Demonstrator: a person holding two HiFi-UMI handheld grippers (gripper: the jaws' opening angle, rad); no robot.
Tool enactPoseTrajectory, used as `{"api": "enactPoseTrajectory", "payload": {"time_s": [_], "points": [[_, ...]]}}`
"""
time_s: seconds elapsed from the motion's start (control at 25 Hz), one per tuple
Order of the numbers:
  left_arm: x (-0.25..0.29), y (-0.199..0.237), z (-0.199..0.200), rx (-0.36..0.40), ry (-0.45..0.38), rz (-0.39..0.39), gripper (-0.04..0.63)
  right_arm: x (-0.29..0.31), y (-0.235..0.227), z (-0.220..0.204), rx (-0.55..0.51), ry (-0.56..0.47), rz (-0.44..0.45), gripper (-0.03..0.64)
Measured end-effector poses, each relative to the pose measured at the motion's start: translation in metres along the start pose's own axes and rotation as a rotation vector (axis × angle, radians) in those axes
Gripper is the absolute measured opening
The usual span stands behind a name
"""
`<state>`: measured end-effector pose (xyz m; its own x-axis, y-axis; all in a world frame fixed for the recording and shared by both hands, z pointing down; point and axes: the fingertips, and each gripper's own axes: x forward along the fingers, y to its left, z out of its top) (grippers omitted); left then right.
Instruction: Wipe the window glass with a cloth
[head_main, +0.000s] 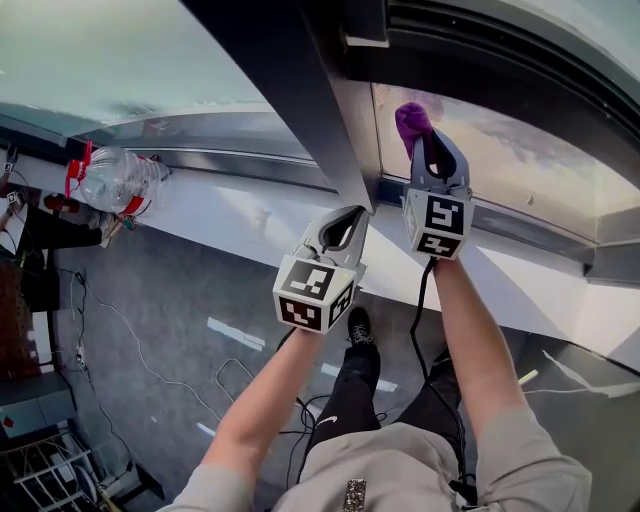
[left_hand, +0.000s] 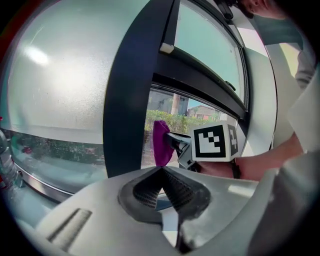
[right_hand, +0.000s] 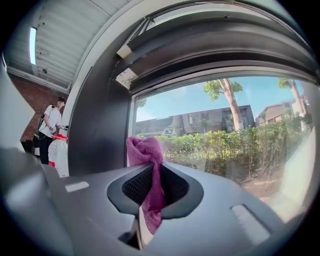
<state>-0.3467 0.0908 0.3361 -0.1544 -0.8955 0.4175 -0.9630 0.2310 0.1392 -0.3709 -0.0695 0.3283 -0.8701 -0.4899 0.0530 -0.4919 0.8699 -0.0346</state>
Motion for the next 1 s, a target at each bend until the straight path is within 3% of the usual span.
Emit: {"api": "enactPoseTrajectory", "payload": {"time_s": [0.32, 0.68, 1.0], "points": [[0.041, -0.092, 0.012, 0.030, 0.016, -0.126, 0.002, -0.069, -0.119, 0.005, 0.003, 0.014, -0.163, 0.064], [0.115, -0.245, 0.027, 0.089, 0.020, -0.330, 0.002, -0.177, -0.317, 0.019, 0.002, 0.012, -0.436, 0.064], [0.185, -0.363, 0.014, 0.108, 0.020, -0.436, 0.002, -0.246, -0.475, 0.005, -0.017, 0.027, -0.584, 0.064]]}}
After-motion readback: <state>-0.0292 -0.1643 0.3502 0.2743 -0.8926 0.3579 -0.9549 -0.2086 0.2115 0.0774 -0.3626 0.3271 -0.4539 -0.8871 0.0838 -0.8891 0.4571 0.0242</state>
